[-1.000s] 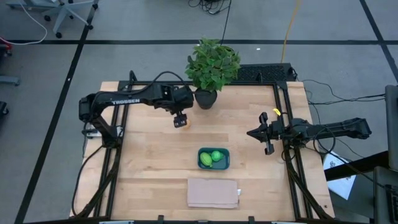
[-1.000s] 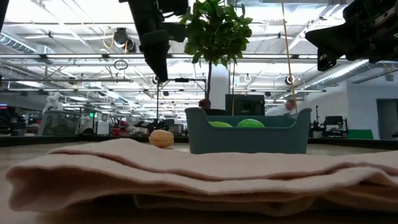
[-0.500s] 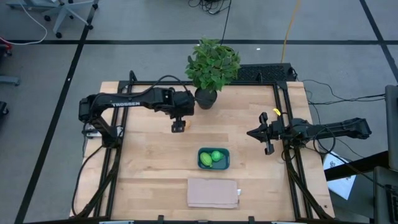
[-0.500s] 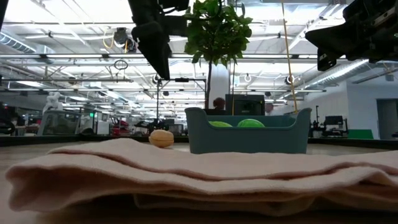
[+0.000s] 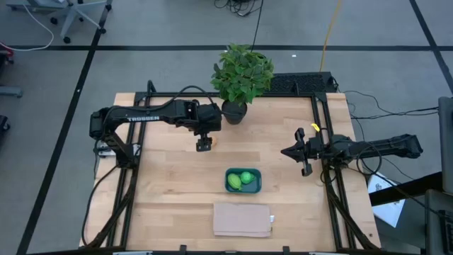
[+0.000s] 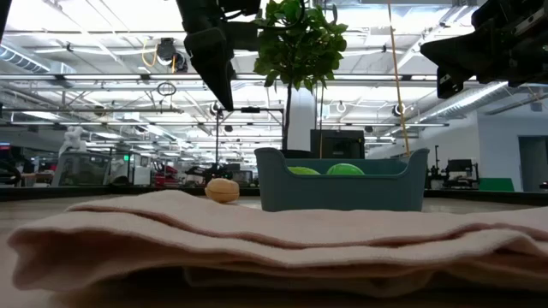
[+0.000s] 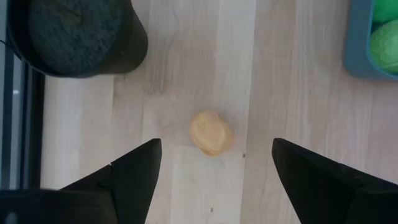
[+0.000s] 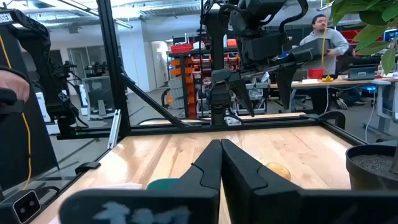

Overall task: Pick and placing Produce into tupperware
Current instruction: Put the brown potato into the blue bin

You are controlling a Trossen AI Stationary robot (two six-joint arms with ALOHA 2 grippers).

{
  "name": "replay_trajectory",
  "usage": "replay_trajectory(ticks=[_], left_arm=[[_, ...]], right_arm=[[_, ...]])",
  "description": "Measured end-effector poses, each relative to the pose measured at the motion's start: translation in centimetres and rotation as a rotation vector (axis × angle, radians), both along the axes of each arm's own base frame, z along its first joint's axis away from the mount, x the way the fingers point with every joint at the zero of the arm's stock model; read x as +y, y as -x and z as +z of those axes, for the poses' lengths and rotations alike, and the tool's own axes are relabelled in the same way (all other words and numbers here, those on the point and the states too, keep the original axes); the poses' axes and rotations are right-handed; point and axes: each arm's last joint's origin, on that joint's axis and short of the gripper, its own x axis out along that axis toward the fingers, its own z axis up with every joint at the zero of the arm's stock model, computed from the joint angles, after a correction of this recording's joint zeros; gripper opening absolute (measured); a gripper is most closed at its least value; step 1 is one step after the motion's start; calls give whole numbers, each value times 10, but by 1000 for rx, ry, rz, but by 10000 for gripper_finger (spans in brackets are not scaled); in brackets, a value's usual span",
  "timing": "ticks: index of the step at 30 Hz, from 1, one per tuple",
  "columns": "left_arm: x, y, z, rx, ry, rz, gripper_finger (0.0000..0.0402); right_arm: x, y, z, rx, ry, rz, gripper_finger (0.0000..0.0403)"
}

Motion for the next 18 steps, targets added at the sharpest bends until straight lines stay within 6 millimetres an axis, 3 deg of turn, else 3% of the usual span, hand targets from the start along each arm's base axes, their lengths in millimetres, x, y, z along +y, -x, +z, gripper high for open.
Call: replay_trajectory(ticks=[9, 18], left_arm=[[0, 0, -25, -2, -3, -4, 312], [6, 0, -37, -47, 44, 166, 312]], right_arm=[[0, 0, 0, 5, 0, 0, 0], [0, 0, -1, 6, 0, 0, 0]])
